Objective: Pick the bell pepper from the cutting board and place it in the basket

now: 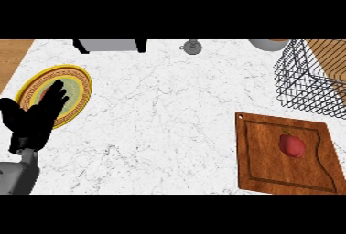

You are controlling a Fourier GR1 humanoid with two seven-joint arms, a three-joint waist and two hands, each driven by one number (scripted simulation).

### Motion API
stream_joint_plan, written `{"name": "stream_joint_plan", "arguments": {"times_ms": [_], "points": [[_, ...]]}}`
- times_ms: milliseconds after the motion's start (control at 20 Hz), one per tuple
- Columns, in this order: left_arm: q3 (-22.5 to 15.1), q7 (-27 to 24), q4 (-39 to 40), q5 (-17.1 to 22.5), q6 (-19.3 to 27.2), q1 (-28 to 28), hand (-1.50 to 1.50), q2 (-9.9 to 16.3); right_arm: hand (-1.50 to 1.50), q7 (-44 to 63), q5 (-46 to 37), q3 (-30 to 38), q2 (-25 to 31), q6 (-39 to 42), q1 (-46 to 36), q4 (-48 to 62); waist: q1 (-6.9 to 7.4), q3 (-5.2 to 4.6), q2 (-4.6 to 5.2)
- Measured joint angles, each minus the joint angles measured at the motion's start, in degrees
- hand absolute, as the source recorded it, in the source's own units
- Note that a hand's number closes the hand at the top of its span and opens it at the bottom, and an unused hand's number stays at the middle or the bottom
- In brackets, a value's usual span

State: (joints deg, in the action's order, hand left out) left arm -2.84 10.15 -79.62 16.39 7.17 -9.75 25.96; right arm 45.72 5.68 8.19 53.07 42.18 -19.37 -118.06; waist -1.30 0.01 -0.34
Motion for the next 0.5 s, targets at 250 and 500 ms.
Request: {"name": "stream_joint_plan", "arguments": {"times_ms": [250,500], "points": [[0.6,-0.1,0.0,-1.0,-0.7,-0.1,0.00,-0.9,-1.50,-8.6,-6.9,5.6,-5.1,0.7,10.7,-3.4,0.35,0.04,0.16],[1.5,0.9,0.6,-1.7,-1.8,-1.4,0.00,-1.1,-1.50,-20.6,-19.1,5.1,-10.8,-3.3,16.2,-1.1,0.93,0.06,0.32]]}}
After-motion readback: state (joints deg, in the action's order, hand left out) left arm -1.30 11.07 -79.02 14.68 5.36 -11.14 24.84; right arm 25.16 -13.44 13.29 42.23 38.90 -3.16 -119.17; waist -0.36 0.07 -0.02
